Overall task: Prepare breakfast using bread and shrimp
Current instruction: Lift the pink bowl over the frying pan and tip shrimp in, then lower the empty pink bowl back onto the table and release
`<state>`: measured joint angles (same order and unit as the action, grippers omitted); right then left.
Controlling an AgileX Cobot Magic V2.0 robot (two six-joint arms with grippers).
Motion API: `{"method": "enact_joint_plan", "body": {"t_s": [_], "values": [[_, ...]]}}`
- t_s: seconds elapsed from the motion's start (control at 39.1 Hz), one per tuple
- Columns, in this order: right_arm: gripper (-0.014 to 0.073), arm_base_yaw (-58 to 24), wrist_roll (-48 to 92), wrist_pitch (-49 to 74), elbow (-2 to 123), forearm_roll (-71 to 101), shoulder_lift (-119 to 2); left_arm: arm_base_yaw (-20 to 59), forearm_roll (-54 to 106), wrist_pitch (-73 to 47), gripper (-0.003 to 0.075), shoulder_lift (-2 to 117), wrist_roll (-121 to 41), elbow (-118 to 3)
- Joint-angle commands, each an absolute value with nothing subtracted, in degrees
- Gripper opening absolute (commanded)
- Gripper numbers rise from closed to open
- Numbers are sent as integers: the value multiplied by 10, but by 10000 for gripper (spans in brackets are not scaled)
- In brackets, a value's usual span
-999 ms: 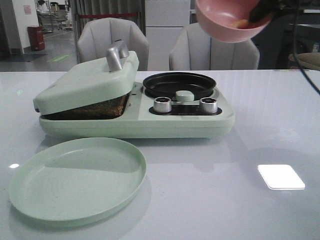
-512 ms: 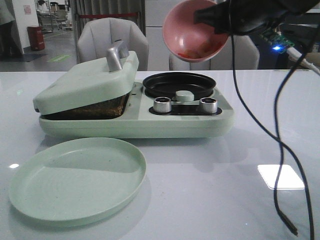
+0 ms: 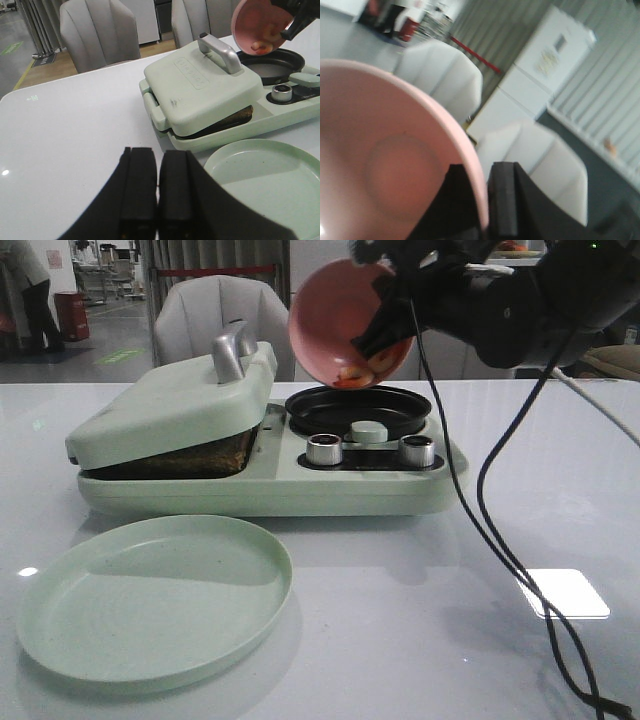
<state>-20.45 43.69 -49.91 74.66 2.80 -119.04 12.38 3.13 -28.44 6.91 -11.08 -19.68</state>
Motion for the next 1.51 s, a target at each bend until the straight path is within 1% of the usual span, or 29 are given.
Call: {"method": "enact_joint_plan", "body": {"t_s": [0.0,0.2,0.36,0.41,0.49,0.61,0.67,0.72,0.9,0.95,1.15,1.28,1.43,1.49], "values": [[137,-204,523,-556,768,-29,-1158,127,35,-237,114,74,-105,-212],[137,-204,615,-552,768,-31,-1158,127,35,-237,114,74,-105,-212],[137,-204,605,-552,768,0,-1161,127,35,-237,114,74,-105,-212],[137,-204,565,-552,769,30,-1161,127,35,-237,114,74,-105,-212],[137,-204,448,-552,776,96,-1161,127,35,-237,114,74,-105,-212],[137,-198,321,-522,802,241,-1158,127,35,-237,114,74,-105,-212],[137,-194,295,-482,817,294,-1151,127,35,-237,114,74,-105,-212],[137,-187,280,-413,830,336,-1138,127,35,-237,114,74,-105,-212],[137,-145,256,-143,873,394,-1076,127,35,-237,114,74,-105,-212],[137,-129,256,-86,878,399,-1059,127,35,-237,114,74,-105,-212],[137,-52,257,134,878,395,-978,127,35,-237,114,74,-105,-212],[137,-5,257,236,877,378,-936,127,35,-237,114,74,-105,-212],[137,28,252,344,877,284,-895,127,35,-237,114,74,-105,-212],[137,32,231,373,877,251,-883,127,35,-237,114,74,-105,-212]]}}
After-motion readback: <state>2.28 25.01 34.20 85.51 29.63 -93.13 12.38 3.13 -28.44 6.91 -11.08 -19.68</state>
